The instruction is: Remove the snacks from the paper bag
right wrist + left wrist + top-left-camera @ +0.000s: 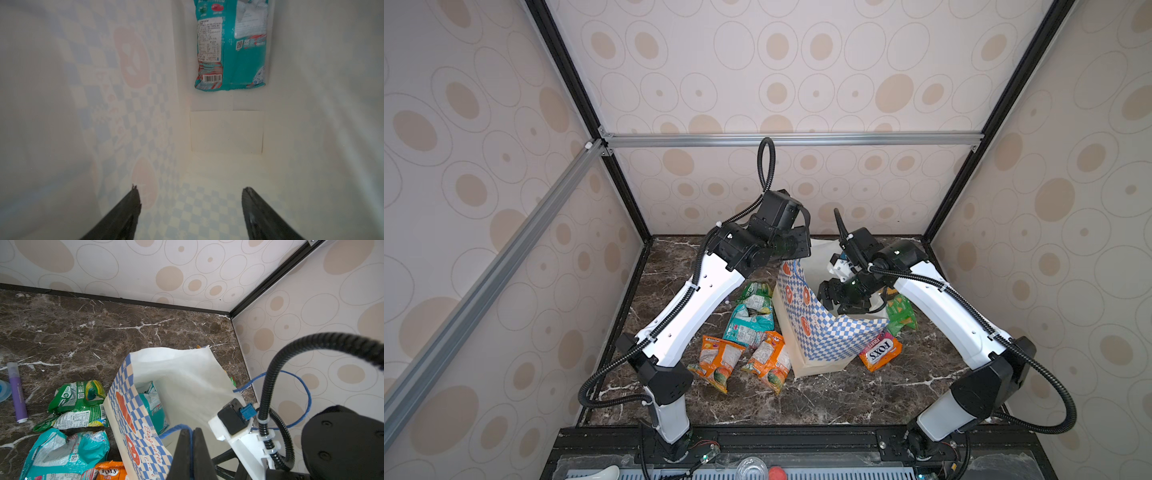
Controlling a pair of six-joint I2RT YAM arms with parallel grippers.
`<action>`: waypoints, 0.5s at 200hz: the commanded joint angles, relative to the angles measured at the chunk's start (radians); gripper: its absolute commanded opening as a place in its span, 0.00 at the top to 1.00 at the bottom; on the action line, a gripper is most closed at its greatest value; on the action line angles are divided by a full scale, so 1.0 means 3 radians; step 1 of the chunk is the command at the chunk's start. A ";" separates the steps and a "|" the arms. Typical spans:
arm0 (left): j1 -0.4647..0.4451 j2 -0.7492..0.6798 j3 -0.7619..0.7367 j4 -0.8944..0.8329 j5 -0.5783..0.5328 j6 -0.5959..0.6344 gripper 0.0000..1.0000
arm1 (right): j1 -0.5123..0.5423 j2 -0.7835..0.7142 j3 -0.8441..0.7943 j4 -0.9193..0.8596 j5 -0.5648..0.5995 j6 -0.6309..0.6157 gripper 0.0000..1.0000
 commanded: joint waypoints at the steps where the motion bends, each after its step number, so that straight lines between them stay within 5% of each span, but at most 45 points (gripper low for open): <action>1: 0.0031 -0.0129 -0.0017 0.0077 -0.0006 0.0071 1.00 | 0.0069 0.0006 -0.0101 -0.0134 -0.0099 -0.0175 0.16; 100: 0.0032 -0.0162 -0.0138 0.0134 0.0009 0.0056 1.00 | 0.0254 0.0458 -0.0612 0.0092 -0.0072 -0.0490 0.07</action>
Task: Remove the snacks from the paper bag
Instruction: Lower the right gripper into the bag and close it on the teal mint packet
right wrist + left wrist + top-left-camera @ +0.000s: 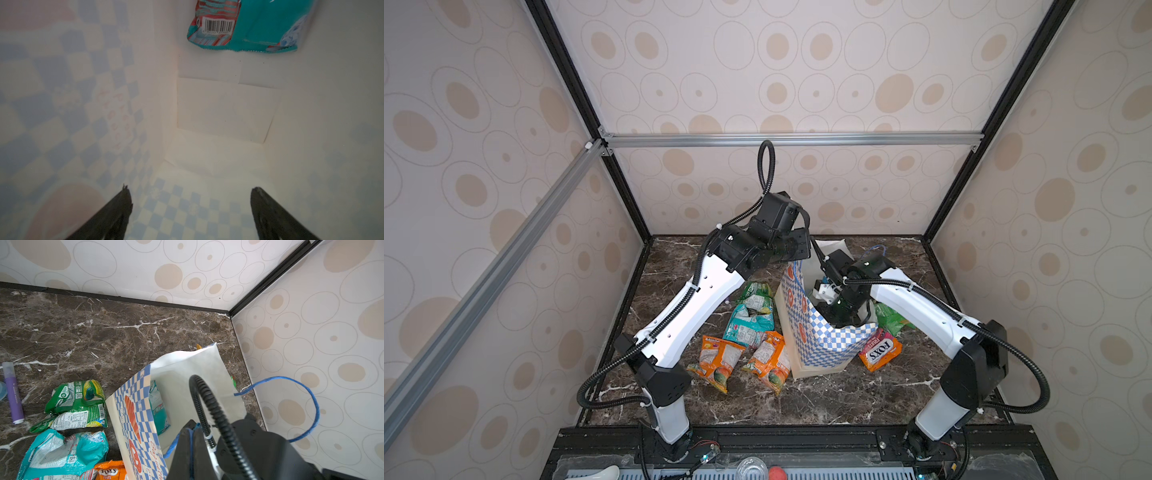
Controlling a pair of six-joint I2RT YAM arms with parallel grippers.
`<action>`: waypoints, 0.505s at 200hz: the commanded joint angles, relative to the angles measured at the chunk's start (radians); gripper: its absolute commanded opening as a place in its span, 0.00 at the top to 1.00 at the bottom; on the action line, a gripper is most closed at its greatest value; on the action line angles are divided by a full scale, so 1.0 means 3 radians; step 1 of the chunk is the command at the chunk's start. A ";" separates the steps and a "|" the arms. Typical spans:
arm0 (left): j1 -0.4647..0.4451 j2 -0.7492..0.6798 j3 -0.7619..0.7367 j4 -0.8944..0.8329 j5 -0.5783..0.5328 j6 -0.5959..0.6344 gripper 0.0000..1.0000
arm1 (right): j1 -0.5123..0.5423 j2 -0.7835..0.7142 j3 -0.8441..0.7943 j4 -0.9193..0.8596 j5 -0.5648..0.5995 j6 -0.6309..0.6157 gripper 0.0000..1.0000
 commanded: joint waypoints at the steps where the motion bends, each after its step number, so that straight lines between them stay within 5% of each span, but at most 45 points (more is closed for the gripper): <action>1: 0.0026 -0.0108 -0.0002 0.0042 -0.0024 0.0050 1.00 | 0.0027 0.0133 -0.0144 0.0052 -0.0046 -0.0122 0.07; 101: 0.0026 -0.0150 -0.0078 0.0076 -0.0042 0.0030 1.00 | 0.0033 0.0283 -0.0119 0.0150 0.0046 -0.0237 0.04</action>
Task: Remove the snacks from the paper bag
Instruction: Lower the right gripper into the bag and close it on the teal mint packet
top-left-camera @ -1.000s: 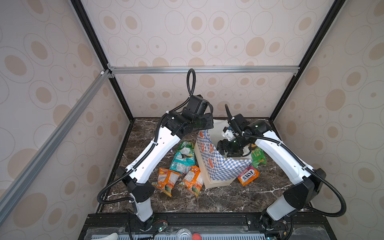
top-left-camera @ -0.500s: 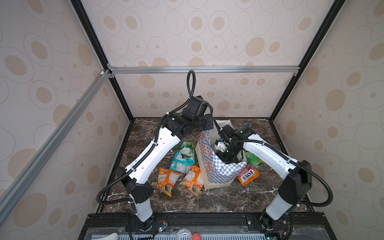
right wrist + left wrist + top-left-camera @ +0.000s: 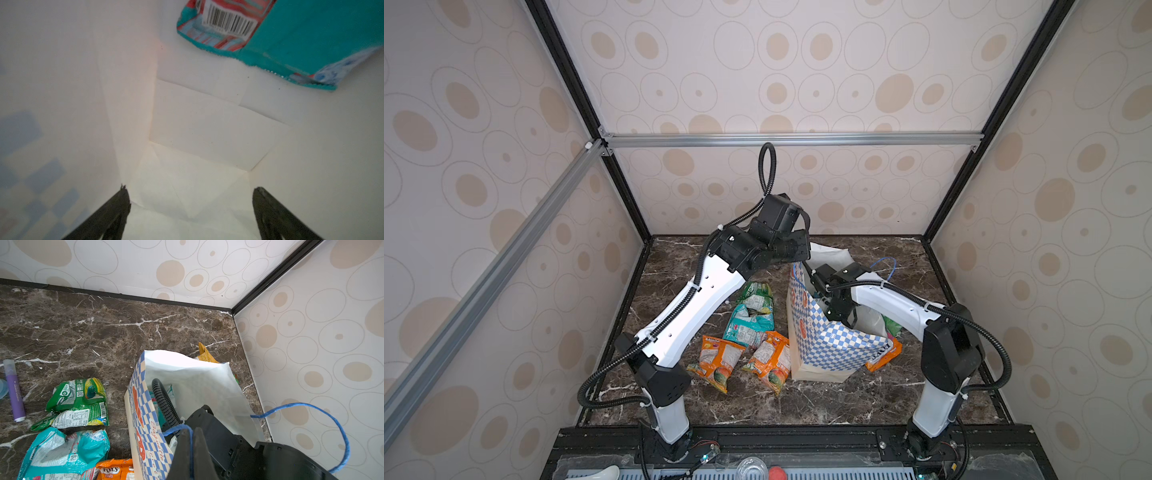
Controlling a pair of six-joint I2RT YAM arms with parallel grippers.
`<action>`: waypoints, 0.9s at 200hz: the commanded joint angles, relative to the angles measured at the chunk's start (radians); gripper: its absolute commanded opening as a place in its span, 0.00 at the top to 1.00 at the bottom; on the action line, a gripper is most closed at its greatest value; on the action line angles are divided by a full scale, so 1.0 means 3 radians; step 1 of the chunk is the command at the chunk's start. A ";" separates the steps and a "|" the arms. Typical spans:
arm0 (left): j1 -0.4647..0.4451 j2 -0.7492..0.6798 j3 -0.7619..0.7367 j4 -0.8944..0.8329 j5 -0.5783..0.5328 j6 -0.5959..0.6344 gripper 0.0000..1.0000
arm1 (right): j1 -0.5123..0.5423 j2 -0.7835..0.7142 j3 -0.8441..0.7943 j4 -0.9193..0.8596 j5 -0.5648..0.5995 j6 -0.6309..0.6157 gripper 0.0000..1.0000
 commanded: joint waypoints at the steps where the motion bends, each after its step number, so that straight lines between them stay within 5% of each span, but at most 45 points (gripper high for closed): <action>1: 0.0021 -0.0143 -0.0013 0.0061 -0.0034 0.0030 1.00 | 0.0017 -0.0089 0.0013 0.0005 0.0038 -0.0029 0.04; 48: 0.0023 -0.0212 -0.0138 0.0145 -0.0043 0.0020 1.00 | 0.0238 -0.0062 -0.0660 0.0297 0.0213 -0.0147 0.04; 138: 0.0023 -0.0351 -0.0384 0.0244 -0.0072 0.0005 1.00 | 0.0277 0.0307 -0.0762 0.0255 0.0412 -0.0316 0.12; 159: 0.0023 -0.0393 -0.0484 0.0303 -0.0058 -0.0020 1.00 | 0.0276 0.0375 -0.0891 0.0408 0.0382 -0.0396 0.22; 180: 0.0021 -0.0399 -0.0504 0.0306 -0.0042 -0.0024 1.00 | 0.0277 0.0392 -0.0873 0.0501 0.0301 -0.0398 0.43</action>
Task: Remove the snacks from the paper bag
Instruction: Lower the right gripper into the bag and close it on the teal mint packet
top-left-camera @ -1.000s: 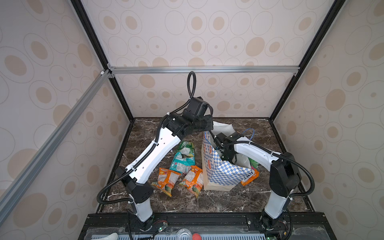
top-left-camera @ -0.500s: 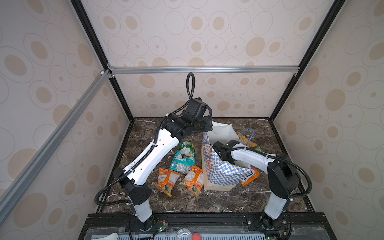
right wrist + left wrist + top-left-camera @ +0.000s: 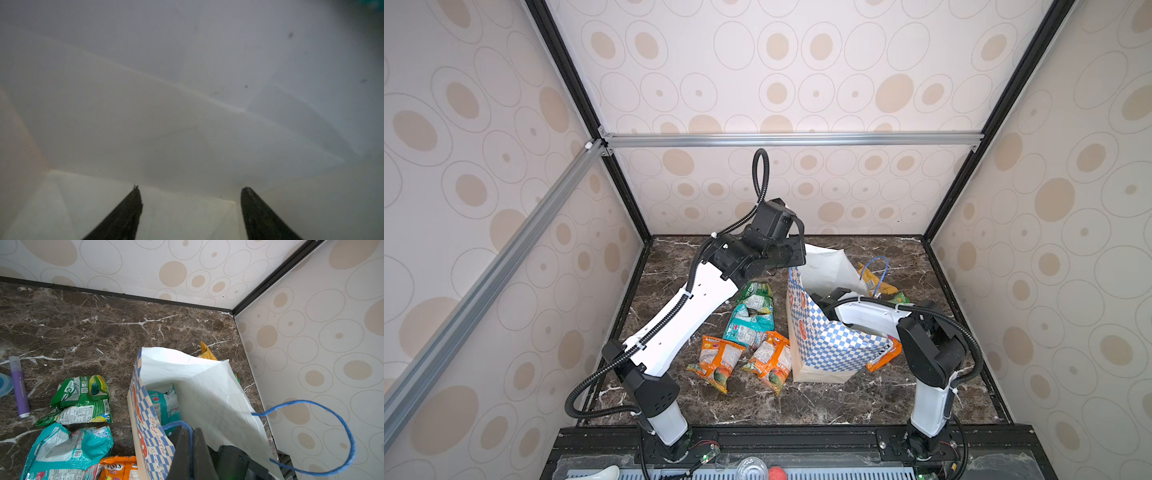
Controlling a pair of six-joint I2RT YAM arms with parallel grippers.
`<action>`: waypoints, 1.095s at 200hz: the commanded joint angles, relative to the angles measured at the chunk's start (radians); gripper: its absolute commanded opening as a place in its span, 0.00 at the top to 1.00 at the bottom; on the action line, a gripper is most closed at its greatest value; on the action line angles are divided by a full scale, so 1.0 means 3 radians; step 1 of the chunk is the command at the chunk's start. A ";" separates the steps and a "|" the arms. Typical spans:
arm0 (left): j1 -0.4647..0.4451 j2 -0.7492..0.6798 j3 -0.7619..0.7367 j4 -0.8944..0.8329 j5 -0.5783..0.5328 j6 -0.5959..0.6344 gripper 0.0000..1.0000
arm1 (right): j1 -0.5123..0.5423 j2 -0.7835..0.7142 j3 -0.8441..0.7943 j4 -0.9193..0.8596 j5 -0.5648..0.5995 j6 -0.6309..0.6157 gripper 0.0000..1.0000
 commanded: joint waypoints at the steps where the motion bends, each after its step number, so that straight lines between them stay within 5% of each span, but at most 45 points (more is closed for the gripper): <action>1: 0.0021 -0.0080 -0.0018 0.0070 -0.0019 -0.0019 1.00 | 0.0009 0.0068 -0.0007 0.0099 -0.0023 -0.0064 0.43; 36: 0.0022 -0.0119 -0.0072 0.0100 -0.0012 -0.0033 1.00 | 0.0008 -0.0194 0.0273 0.0073 0.0316 0.0020 0.57; 65: 0.0020 -0.0106 -0.0110 0.0128 0.0038 -0.0050 1.00 | 0.0009 -0.0577 0.0419 0.0313 0.0789 0.0105 0.29; 148: 0.0022 0.0023 0.0081 0.0132 0.0306 -0.0010 1.00 | -0.0068 -0.0606 0.0389 0.1646 0.1670 0.0156 0.19; 219: 0.0022 0.0182 0.0363 -0.0022 0.0451 0.0116 1.00 | -0.0186 -0.0072 0.0524 0.2489 0.1616 0.0230 0.10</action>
